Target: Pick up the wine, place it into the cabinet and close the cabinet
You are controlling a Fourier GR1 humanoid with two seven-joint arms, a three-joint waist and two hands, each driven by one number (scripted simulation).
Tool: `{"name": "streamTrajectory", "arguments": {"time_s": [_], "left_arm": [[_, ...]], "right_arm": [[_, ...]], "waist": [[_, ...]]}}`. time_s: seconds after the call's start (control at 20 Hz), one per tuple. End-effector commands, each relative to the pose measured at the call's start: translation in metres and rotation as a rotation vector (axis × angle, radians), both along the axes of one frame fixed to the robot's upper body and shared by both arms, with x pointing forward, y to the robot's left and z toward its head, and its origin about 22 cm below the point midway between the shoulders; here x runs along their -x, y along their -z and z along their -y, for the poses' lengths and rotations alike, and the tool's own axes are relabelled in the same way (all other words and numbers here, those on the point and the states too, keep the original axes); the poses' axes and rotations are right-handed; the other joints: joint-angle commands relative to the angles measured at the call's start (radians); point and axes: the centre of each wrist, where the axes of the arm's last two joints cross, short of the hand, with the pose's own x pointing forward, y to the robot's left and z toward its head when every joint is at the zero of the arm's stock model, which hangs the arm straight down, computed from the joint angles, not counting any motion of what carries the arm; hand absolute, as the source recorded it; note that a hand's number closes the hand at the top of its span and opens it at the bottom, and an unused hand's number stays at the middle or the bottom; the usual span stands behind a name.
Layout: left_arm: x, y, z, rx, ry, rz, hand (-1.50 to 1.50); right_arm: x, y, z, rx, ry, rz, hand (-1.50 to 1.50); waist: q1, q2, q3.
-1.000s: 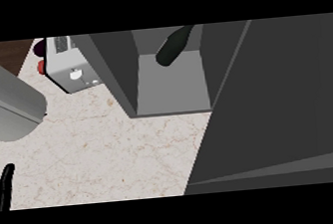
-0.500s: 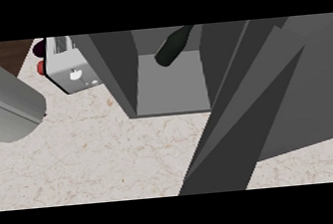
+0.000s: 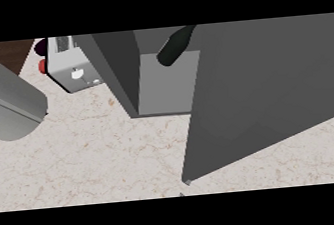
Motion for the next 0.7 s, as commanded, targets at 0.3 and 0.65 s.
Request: {"name": "streamTrajectory", "arguments": {"time_s": [0.3, 0.65], "left_arm": [[-0.008, 0.001, 0.006, 0.025, 0.039, 0.004, -1.50], [-0.021, -0.001, 0.017, 0.042, 0.008, -0.009, -1.50]], "right_arm": [[-0.023, -0.028, -0.054, -0.052, -0.117, 0.016, 1.50], [-0.073, -0.065, -0.092, -0.084, -0.099, 0.054, 1.50]], "waist": [[0.026, 0.009, -0.001], [0.021, 0.013, 0.001]]}}
